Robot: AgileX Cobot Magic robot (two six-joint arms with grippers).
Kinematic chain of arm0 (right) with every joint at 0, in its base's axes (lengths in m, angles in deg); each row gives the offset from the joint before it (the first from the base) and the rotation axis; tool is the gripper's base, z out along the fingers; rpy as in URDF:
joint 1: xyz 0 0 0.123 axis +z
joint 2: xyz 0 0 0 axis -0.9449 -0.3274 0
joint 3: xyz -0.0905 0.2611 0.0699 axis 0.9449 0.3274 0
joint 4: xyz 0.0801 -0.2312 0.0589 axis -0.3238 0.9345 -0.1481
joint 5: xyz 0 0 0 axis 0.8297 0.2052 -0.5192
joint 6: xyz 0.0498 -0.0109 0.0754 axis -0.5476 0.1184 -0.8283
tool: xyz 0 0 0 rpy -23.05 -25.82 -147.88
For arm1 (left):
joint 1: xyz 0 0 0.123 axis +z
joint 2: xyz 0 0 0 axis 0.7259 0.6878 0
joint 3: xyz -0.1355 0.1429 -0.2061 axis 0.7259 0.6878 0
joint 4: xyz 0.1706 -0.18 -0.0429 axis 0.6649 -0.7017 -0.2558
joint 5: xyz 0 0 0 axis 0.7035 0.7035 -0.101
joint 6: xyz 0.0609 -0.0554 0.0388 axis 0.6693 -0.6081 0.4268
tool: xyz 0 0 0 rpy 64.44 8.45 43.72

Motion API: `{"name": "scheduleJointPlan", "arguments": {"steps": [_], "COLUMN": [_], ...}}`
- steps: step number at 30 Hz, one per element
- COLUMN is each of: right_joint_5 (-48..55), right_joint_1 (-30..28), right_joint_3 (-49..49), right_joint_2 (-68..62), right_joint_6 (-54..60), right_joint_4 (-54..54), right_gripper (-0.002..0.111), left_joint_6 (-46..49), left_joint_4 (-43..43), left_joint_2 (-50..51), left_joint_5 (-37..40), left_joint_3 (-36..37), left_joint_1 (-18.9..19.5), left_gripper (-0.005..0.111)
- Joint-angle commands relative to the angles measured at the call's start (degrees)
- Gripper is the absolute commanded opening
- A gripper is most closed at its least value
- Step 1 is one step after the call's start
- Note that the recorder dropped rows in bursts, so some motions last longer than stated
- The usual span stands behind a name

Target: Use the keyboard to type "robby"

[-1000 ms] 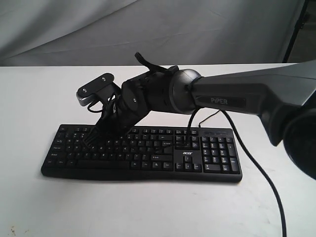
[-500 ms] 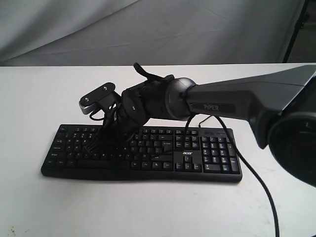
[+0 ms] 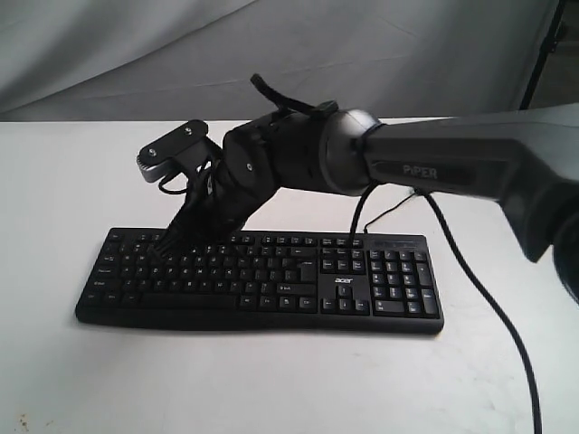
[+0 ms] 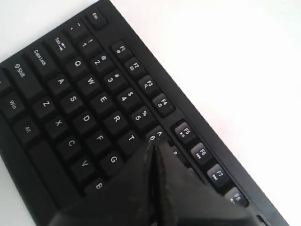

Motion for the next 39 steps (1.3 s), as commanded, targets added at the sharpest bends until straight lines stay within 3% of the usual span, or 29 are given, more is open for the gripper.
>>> {"name": "scheduleJointPlan", "arguments": {"steps": [1,10,15,30,35,39], "right_joint_5": [-3.3,-8.0,-12.1,-8.8,4.5,12.0], "right_joint_1": [-0.2,-3.3,-3.3,-4.2,-4.7,-9.7], "right_joint_3": [4.5,30.0,39.3,42.5,42.5,42.7], "right_joint_2": [5.1,29.0,42.5,48.4,57.5,66.7], "right_joint_6": [0.3,-2.6,-2.6,-2.8,-6.2,-13.9], "right_joint_4": [2.5,2.7,2.7,2.7,10.4,15.0], "right_gripper": [0.000,0.000,0.000,0.000,0.000,0.000], "left_joint_6": [-0.2,-0.2,-0.2,-0.2,-0.2,-0.2], "left_joint_4": [0.3,0.3,0.3,0.3,0.3,0.3], "left_joint_2": [-0.2,-0.2,-0.2,-0.2,-0.2,-0.2], "left_joint_5": [-0.4,-0.4,-0.4,-0.4,-0.4,-0.4], "left_joint_3": [0.2,0.2,0.2,0.2,0.2,0.2], "left_joint_1": [-0.4,-0.4,-0.4,-0.4,-0.4,-0.4], "left_gripper": [0.000,0.000,0.000,0.000,0.000,0.000]}}
